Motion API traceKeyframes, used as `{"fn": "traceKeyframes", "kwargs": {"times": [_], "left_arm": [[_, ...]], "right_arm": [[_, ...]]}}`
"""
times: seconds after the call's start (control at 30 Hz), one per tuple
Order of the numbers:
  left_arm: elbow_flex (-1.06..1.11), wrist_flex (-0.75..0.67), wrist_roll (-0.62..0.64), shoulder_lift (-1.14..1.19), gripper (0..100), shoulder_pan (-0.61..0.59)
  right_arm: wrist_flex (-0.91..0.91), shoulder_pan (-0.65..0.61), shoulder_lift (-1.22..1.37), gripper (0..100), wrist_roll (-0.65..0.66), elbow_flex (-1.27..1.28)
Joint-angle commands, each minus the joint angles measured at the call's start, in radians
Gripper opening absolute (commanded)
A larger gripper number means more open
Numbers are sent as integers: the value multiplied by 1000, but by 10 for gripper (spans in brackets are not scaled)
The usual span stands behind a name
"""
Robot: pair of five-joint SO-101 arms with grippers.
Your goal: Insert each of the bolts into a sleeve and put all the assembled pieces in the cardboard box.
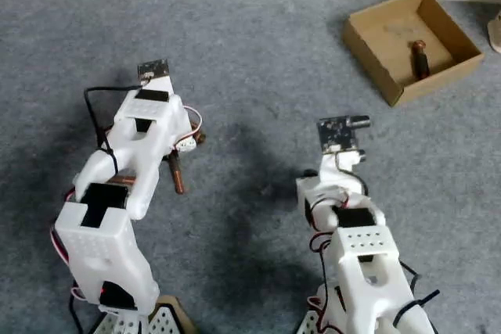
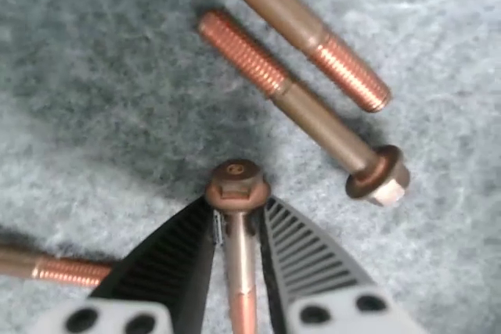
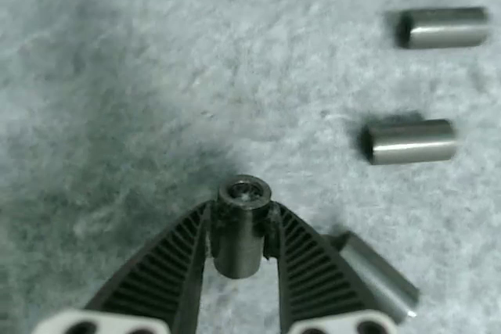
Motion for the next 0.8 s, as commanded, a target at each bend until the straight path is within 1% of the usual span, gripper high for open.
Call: {"fn": "traceKeyframes", "kwargs": {"times": [0.0,0.23,0.37,0.43,0.53,0.63,0.77], "left_arm": [[-48,-6,-6,-21,5,41],[-143,112,-5,-84,5,77],[-191,210,-5,-154,5,130],[-202,238,-5,-176,5,160],[-189,247,-5,-185,5,189],[-147,241,-3,-194,5,197],[-125,193,-3,-196,5,199]], "right_arm": [[-82,-33,-28,5,12,7],[-125,-33,-28,5,5,12],[-196,-33,-30,5,9,53],[-200,-33,-33,5,9,56],[-200,-33,-85,5,6,76],[-205,-36,-196,5,11,145],[-205,-90,-377,5,12,231]]}}
